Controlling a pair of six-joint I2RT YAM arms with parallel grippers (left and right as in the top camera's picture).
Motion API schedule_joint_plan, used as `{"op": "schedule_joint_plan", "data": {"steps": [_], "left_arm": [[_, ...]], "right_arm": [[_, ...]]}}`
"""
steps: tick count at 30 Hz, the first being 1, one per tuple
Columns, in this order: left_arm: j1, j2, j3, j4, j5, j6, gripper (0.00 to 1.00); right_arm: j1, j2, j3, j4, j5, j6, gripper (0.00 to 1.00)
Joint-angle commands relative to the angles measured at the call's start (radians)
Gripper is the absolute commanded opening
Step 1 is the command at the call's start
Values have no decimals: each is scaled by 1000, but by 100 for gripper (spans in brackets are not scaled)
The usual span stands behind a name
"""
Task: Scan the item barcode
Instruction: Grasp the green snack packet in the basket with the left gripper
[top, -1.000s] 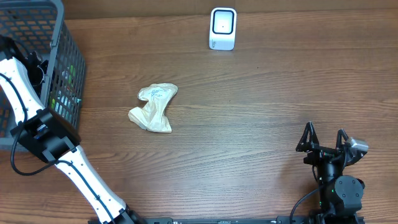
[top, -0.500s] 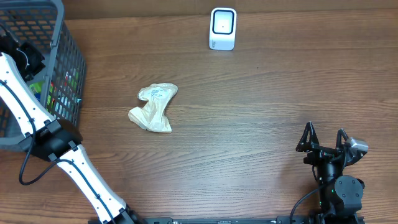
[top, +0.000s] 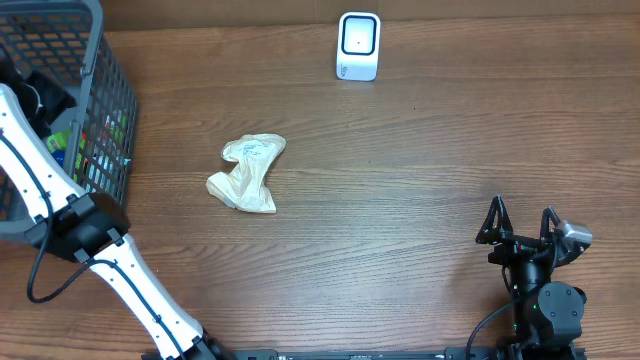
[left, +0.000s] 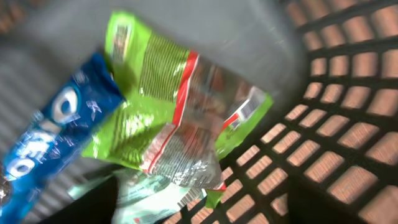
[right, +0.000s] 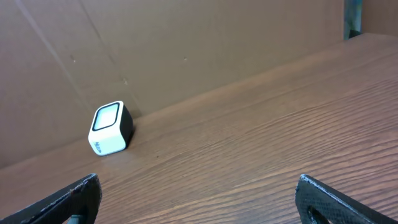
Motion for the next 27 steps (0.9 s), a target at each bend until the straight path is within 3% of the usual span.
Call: {"op": "schedule_joint_plan", "data": {"steps": [1,8,17,19,20,22,27], "left_arm": [[-19,-21,-99,-5,-3,-78,89],[-45,-21,-283,23,-112,-115,88],[-57,-21,-533,241,-120,-146,78],[-57,-21,-572,275,-121,-145,65],[-57,-21,-586,288,-123,-145,50],[-56,-21,-593,296,-124,-145,4],[-56,-23,-538,274,-123,-145,4]], "right_arm": [[6,-8,1,5,14,-3,100],[6,-8,1,5,14,-3,100],[6,-8,1,5,14,-3,100],[6,-8,1,5,14,-3,100],[6,-8,1,5,14,-3,100],[6,-8,1,5,14,-3,100],[6,-8,1,5,14,-3,100]]}}
